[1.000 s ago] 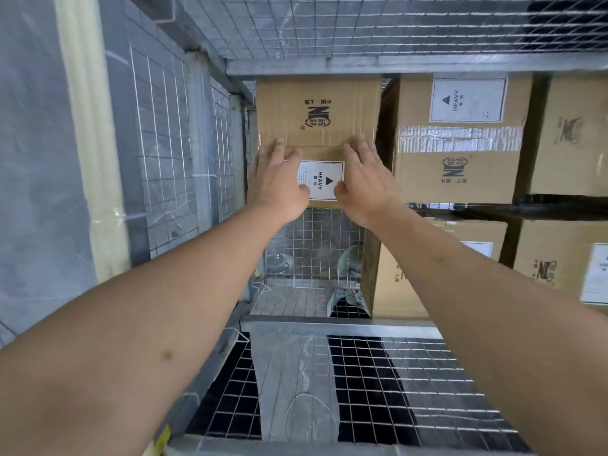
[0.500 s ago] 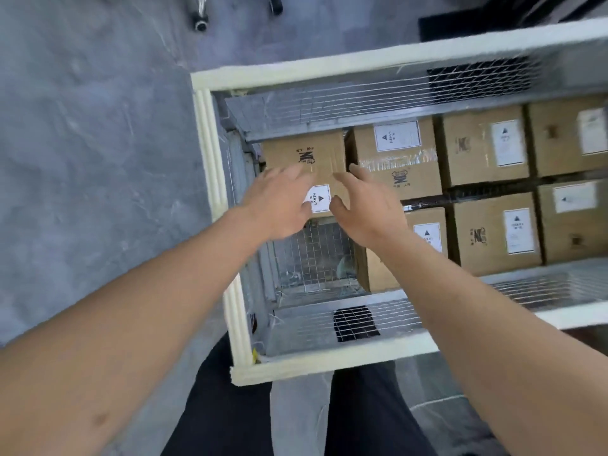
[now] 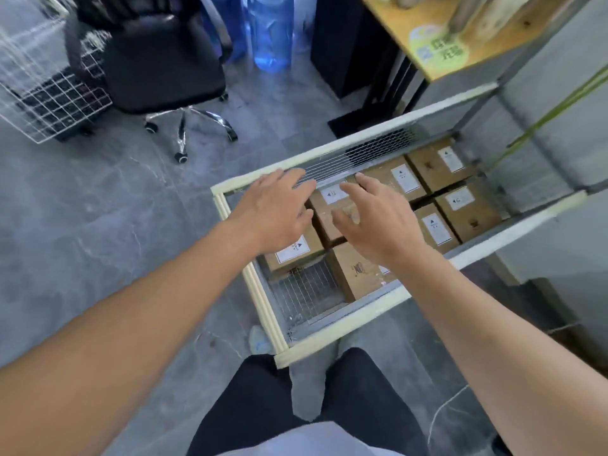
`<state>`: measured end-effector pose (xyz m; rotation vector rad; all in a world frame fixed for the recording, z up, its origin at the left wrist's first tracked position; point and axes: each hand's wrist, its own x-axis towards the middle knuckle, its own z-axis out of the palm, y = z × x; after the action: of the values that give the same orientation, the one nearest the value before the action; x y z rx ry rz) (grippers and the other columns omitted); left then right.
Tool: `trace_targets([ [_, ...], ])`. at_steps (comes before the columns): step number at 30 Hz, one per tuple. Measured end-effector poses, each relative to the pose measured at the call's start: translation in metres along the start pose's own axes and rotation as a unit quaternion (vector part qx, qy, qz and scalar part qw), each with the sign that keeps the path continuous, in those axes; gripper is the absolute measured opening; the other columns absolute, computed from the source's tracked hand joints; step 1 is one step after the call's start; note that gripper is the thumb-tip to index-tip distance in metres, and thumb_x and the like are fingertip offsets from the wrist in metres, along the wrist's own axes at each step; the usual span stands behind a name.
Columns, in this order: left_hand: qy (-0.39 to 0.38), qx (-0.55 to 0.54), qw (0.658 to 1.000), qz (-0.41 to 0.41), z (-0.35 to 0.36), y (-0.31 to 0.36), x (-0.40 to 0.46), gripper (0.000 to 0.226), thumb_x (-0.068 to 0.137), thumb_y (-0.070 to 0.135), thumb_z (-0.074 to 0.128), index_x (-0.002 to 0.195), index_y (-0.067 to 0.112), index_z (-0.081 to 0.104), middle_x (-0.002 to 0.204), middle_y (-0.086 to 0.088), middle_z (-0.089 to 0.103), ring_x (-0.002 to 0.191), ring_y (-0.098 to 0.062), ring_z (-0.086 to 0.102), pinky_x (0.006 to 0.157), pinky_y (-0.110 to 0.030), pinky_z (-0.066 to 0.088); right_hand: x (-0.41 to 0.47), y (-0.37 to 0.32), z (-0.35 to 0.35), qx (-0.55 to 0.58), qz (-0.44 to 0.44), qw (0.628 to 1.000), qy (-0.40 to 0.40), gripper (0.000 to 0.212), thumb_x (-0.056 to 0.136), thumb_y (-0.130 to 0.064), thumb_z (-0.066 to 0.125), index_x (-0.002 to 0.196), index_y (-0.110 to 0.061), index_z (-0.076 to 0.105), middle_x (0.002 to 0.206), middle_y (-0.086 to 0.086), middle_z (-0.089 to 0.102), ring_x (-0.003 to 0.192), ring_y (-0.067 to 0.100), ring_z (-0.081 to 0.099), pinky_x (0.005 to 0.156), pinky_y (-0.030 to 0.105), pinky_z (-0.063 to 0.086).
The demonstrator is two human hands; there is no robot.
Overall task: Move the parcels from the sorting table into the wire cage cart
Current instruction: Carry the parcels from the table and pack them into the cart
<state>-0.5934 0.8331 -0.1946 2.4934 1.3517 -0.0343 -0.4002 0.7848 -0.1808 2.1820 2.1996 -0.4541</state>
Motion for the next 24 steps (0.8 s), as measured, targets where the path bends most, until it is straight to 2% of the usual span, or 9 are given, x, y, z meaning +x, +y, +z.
trace_targets([
  [5,0.039,0.026,0.998,0.049,-0.060,0.056,-0.018,0.059,0.103,0.040,0.052,0.156,0.019,0.040,0.162,-0.008,0.036,0.145,-0.033,0.036,0.121,-0.050,0.030,-0.050,0.006,-0.068,-0.012,0.018,0.999,0.043,0.079,0.091,-0.070,0.021,0.155,-0.029,0.041,0.161,0.003,0.042,0.145,0.027,0.043,0.115,0.050,0.041],
  [8,0.061,0.043,0.994,0.076,-0.090,0.092,-0.026,0.059,0.102,0.042,0.053,0.156,0.020,0.040,0.161,-0.006,0.037,0.144,-0.030,0.037,0.121,-0.047,0.030,-0.084,0.016,-0.104,-0.020,0.030,0.997,0.065,0.067,0.099,-0.062,0.038,0.157,-0.028,0.041,0.163,0.005,0.039,0.149,0.025,0.039,0.119,0.048,0.037],
  [11,0.087,0.051,0.990,0.101,-0.116,0.130,-0.035,0.058,0.103,0.041,0.053,0.155,0.020,0.041,0.160,-0.005,0.038,0.143,-0.028,0.038,0.119,-0.044,0.032,-0.121,0.028,-0.136,-0.022,0.037,0.994,0.098,0.060,0.102,-0.055,0.046,0.156,-0.027,0.044,0.162,0.004,0.042,0.147,0.024,0.041,0.117,0.044,0.035],
  [15,0.104,0.050,0.983,0.143,-0.143,0.179,-0.043,0.058,0.101,0.041,0.055,0.154,0.019,0.045,0.157,-0.008,0.043,0.140,-0.029,0.044,0.116,-0.047,0.039,-0.174,0.049,-0.170,-0.009,0.065,0.989,0.129,0.059,0.102,-0.054,0.048,0.154,-0.027,0.047,0.158,0.003,0.045,0.144,0.025,0.043,0.116,0.045,0.035],
  [20,0.126,0.014,0.972,0.197,-0.166,0.236,-0.052,0.057,0.102,0.041,0.056,0.154,0.021,0.045,0.157,-0.002,0.042,0.139,-0.023,0.045,0.112,-0.044,0.044,-0.229,0.079,-0.202,-0.009,0.101,0.979,0.176,0.059,0.100,-0.056,0.048,0.152,-0.028,0.050,0.160,0.004,0.045,0.143,0.026,0.046,0.115,0.044,0.037],
  [24,0.134,0.003,0.960,0.245,-0.177,0.272,-0.055,0.058,0.103,0.043,0.055,0.156,0.021,0.043,0.160,-0.002,0.040,0.144,-0.023,0.039,0.117,-0.042,0.039,-0.264,0.091,-0.220,-0.020,0.142,0.966,0.213,0.058,0.101,-0.055,0.049,0.152,-0.028,0.049,0.160,0.003,0.044,0.145,0.026,0.043,0.117,0.044,0.036],
])
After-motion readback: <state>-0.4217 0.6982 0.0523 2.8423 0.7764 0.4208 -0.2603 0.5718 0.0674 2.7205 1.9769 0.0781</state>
